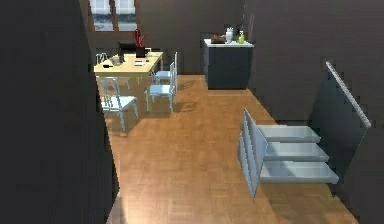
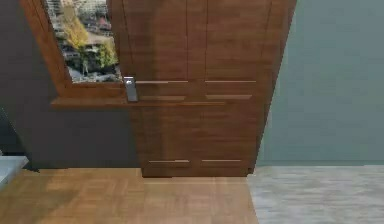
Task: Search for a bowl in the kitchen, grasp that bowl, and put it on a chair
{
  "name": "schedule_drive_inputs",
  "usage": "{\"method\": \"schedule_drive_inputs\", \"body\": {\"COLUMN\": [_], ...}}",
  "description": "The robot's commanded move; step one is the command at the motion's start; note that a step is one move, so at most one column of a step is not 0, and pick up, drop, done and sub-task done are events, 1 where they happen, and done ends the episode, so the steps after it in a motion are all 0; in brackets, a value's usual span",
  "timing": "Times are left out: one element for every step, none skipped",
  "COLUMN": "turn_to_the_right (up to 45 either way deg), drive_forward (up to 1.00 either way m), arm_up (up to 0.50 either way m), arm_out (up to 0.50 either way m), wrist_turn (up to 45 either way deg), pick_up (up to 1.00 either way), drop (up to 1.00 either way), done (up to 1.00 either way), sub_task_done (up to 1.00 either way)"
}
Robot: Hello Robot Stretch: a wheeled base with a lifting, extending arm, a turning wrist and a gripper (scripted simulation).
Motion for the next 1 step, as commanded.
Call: {"method": "schedule_drive_inputs", "body": {"turn_to_the_right": [0.0], "drive_forward": [0.55], "arm_up": [0.00], "arm_out": [0.00], "wrist_turn": [0.0], "pick_up": [0.00], "drop": [0.00], "done": [0.00], "sub_task_done": [0.00]}}
